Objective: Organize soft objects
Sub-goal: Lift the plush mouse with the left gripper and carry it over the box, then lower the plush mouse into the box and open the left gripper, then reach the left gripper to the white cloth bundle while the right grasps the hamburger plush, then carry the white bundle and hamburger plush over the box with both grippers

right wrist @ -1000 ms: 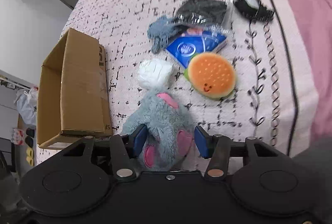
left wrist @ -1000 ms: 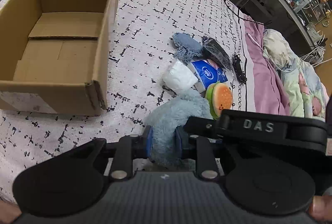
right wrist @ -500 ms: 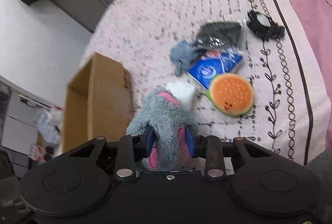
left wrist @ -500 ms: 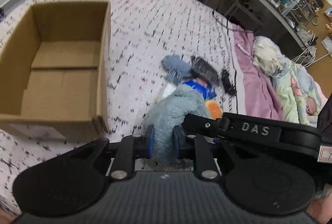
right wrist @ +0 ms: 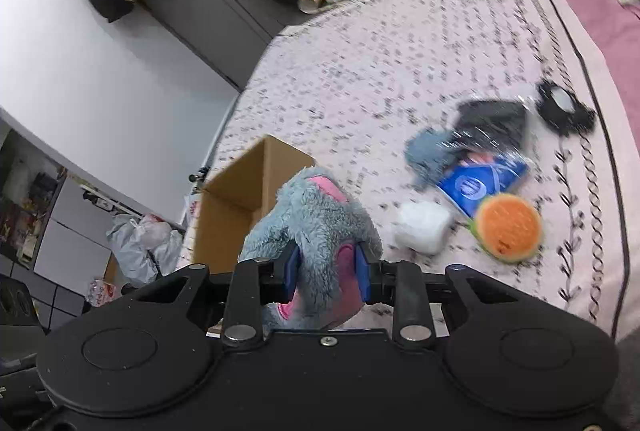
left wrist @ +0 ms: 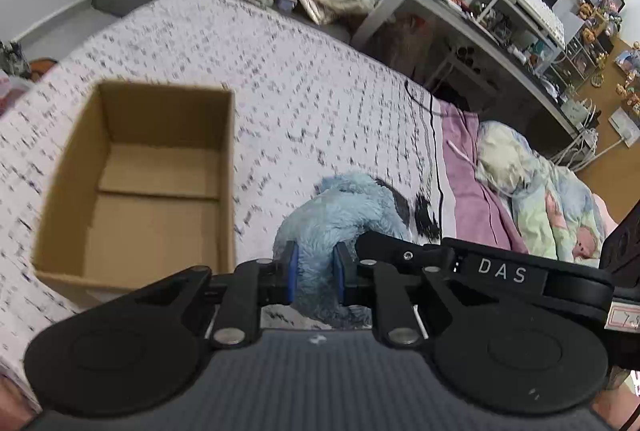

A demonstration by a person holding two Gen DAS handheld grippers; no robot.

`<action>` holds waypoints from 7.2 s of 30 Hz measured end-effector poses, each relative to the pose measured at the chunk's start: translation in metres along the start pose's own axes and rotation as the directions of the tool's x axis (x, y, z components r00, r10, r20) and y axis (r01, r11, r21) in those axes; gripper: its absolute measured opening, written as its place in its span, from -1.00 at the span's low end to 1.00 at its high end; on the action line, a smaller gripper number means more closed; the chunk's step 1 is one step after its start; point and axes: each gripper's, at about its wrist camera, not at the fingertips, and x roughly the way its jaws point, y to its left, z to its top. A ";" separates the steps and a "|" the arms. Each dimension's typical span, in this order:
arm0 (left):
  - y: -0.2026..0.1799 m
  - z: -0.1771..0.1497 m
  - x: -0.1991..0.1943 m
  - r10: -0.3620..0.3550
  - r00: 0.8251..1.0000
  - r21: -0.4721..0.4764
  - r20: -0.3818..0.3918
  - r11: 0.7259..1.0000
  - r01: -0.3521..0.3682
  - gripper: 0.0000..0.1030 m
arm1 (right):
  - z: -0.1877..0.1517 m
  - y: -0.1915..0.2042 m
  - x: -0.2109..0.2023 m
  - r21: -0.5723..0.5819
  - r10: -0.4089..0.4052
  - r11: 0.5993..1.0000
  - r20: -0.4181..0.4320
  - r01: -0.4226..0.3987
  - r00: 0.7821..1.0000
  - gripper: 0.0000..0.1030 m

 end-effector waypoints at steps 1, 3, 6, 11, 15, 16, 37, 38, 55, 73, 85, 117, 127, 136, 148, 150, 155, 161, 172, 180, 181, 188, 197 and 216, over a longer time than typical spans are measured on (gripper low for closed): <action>0.001 0.003 -0.004 0.006 1.000 0.000 0.011 1.000 -0.006 -0.67 | 0.002 0.005 0.001 -0.007 0.010 1.000 0.002 -0.010 1.000 -0.45; 0.005 0.008 -0.012 0.015 0.999 -0.006 0.032 1.000 -0.015 -0.67 | 0.006 0.014 0.004 -0.024 0.034 0.999 0.005 -0.034 0.999 -0.45; 0.014 0.017 -0.023 0.028 0.998 -0.017 0.062 0.999 -0.027 -0.67 | 0.010 0.030 0.010 -0.050 0.063 0.997 0.006 -0.063 0.998 -0.45; 0.032 0.028 -0.037 0.051 0.993 -0.042 0.103 0.998 -0.046 -0.67 | 0.016 0.054 0.021 -0.088 0.100 0.991 -0.002 -0.100 0.995 -0.45; 0.048 0.036 -0.046 0.067 0.990 -0.065 0.128 0.996 -0.059 -0.67 | 0.019 0.073 0.031 -0.118 0.124 0.985 -0.016 -0.125 0.992 -0.45; 0.052 0.038 -0.048 0.071 0.988 -0.070 0.133 0.996 -0.062 -0.67 | 0.019 0.077 0.034 -0.122 0.129 0.984 -0.021 -0.130 0.991 -0.45; 0.131 0.070 -0.001 0.137 0.985 -0.184 0.101 0.976 -0.117 -0.74 | 0.029 0.093 0.125 -0.120 0.171 0.976 -0.105 -0.184 0.980 -0.35; 0.133 0.072 0.006 0.143 0.986 -0.187 0.089 0.975 -0.124 -0.75 | 0.031 0.092 0.129 -0.121 0.171 0.975 -0.114 -0.185 0.979 -0.35; 0.158 0.073 0.068 0.215 0.975 -0.197 -0.056 0.955 -0.222 -0.73 | 0.034 0.085 0.162 -0.216 0.102 0.967 -0.152 -0.134 0.983 -0.36; 0.120 0.072 0.015 0.320 0.947 -0.227 -0.004 0.922 -0.313 0.53 | 0.042 0.083 0.096 -0.231 0.110 0.966 -0.040 -0.116 0.993 0.39; 0.075 0.055 -0.019 0.348 0.937 -0.162 0.023 0.926 -0.340 0.62 | 0.036 0.059 0.027 -0.243 0.055 0.969 0.034 -0.045 0.998 0.80; -0.058 0.011 -0.006 0.322 0.947 0.006 0.017 0.947 -0.322 0.79 | 0.021 -0.057 -0.047 -0.005 -0.124 0.992 0.035 0.125 0.992 0.99; -0.078 0.009 0.024 0.296 0.955 0.006 -0.013 0.955 -0.296 0.74 | 0.026 -0.095 -0.038 0.142 -0.151 0.979 0.007 0.148 0.989 0.97; -0.087 0.013 0.057 0.265 0.962 0.012 -0.064 0.964 -0.264 0.42 | 0.024 -0.124 -0.020 0.324 -0.109 0.939 -0.048 0.119 0.993 0.77; -0.073 0.007 0.110 0.246 0.957 -0.065 -0.150 0.964 -0.258 0.01 | 0.021 -0.146 0.021 0.448 -0.083 0.882 -0.159 0.147 0.984 0.46; -0.069 0.006 0.119 0.244 0.956 -0.078 -0.165 0.963 -0.259 0.01 | 0.020 -0.148 0.028 0.464 -0.072 0.873 -0.177 0.148 0.981 0.46; -0.062 0.003 0.140 0.238 0.950 -0.101 -0.204 0.960 -0.262 0.01 | 0.021 -0.152 0.040 0.483 -0.093 0.856 -0.202 0.182 0.975 0.46; -0.054 0.001 0.159 0.234 0.948 -0.132 -0.218 0.955 -0.266 0.00 | 0.019 -0.158 0.054 0.507 -0.096 0.839 -0.225 0.201 0.970 0.16; -0.046 0.001 0.160 0.229 0.955 -0.167 -0.187 0.951 -0.260 -0.14 | 0.021 -0.155 0.055 0.493 -0.091 0.852 -0.194 0.177 0.977 -0.03; -0.049 0.006 0.134 0.225 0.965 -0.168 -0.135 0.955 -0.246 -0.14 | 0.020 -0.145 0.035 0.461 -0.084 0.878 -0.112 0.126 0.990 -0.04; -0.049 0.006 0.131 0.223 0.966 -0.167 -0.129 0.956 -0.243 -0.14 | 0.021 -0.143 0.031 0.448 -0.076 0.888 -0.090 0.108 0.993 -0.04; -0.052 0.013 0.100 0.228 0.971 -0.147 -0.070 0.961 -0.236 -0.14 | 0.021 -0.126 0.003 0.368 -0.051 0.929 0.042 0.032 0.998 -0.04; -0.049 0.020 0.056 0.228 0.974 -0.126 -0.011 0.965 -0.228 -0.14 | 0.026 -0.089 -0.009 0.190 -0.023 0.982 0.132 -0.002 0.991 -0.04; -0.001 0.038 -0.018 0.254 0.963 -0.107 0.093 0.964 -0.244 -0.14 | 0.015 -0.019 -0.002 -0.025 0.059 0.998 0.133 -0.056 0.989 -0.04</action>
